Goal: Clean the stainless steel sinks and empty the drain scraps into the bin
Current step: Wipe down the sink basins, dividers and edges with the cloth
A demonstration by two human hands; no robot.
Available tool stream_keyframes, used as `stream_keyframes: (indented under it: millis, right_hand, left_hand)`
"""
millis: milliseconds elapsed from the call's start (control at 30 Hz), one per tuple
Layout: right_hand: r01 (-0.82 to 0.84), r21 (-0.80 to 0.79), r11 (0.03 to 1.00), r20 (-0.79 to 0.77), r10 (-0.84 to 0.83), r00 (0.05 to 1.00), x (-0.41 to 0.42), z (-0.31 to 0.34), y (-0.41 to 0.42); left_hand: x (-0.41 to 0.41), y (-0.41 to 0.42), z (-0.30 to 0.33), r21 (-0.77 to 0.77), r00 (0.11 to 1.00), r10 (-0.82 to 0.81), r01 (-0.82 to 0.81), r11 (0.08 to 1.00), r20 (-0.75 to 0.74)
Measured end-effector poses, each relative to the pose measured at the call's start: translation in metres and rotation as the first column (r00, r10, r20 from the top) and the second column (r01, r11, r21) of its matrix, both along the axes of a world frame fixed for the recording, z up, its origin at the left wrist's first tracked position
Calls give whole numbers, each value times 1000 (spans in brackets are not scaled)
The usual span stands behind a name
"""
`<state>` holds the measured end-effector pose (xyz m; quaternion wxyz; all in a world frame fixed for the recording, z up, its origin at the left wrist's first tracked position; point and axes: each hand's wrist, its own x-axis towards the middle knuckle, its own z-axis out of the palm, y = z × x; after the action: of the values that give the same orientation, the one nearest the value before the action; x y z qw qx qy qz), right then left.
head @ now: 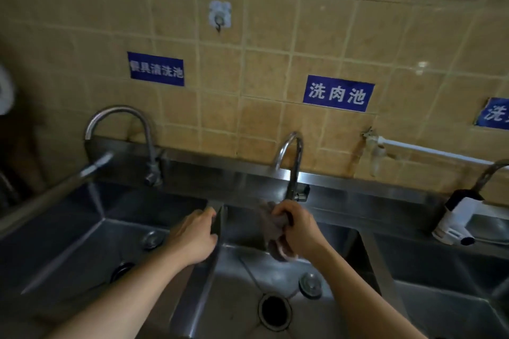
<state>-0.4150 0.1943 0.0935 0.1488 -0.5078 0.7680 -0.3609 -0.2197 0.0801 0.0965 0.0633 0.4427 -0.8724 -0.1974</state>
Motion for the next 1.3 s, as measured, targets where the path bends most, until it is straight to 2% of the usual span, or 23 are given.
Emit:
stream_keyframes:
  millis: [67, 167, 233, 400, 533, 633, 733, 867, 967, 1033, 1133, 1300]
  right_hand:
    - [-7, -54, 998, 31, 9, 999, 17, 9, -21]
    - [24, -199, 980, 231, 24, 973, 50, 24, -60]
    - [65, -220, 973, 354, 17, 935, 70, 35, -83]
    - [180, -272, 945, 637, 37, 770, 122, 53, -145]
    - [220, -312, 924, 797, 128, 591, 162, 68, -181]
    - [229, -329, 916, 855, 186, 483, 183, 73, -200]
    - [187, -394, 900, 891, 324, 319, 197, 67, -217]
    - [87, -507, 858, 861, 499, 101, 208, 68, -226]
    - [121, -515, 849, 854, 520, -16, 212, 73, -228]
    - [119, -510, 852, 855, 517, -33, 214, 76, -227]
    - [89, -519, 850, 853, 521, 1, 213, 84, -226]
    - [74, -513, 855, 858, 513, 8, 209, 94, -223]
  left_hand:
    - [17, -15, 6, -7, 1000, 12, -12, 1000, -24]
    - [54, -45, 19, -10, 997, 39, -40, 999, -59]
    - [76, -64, 26, -1, 995, 51, -51, 999, -90]
    - [134, -117, 41, 24, 986, 66, -63, 998, -152]
    - [172, -151, 47, 31, 983, 58, -54, 998, -176]
    - [193, -170, 48, 64, 980, 49, -37, 997, -193]
    - [208, -186, 48, 100, 972, 41, -18, 995, -231]
    - [215, -198, 49, 120, 963, 28, 5, 993, -267]
    - [215, -206, 51, 127, 958, 8, 29, 991, -286]
    - [211, -209, 54, 123, 950, -3, 43, 992, -311]
    - [201, -212, 60, 135, 935, -3, 54, 989, -355]
    - [181, -214, 71, 236, 881, 39, 83, 968, -471]
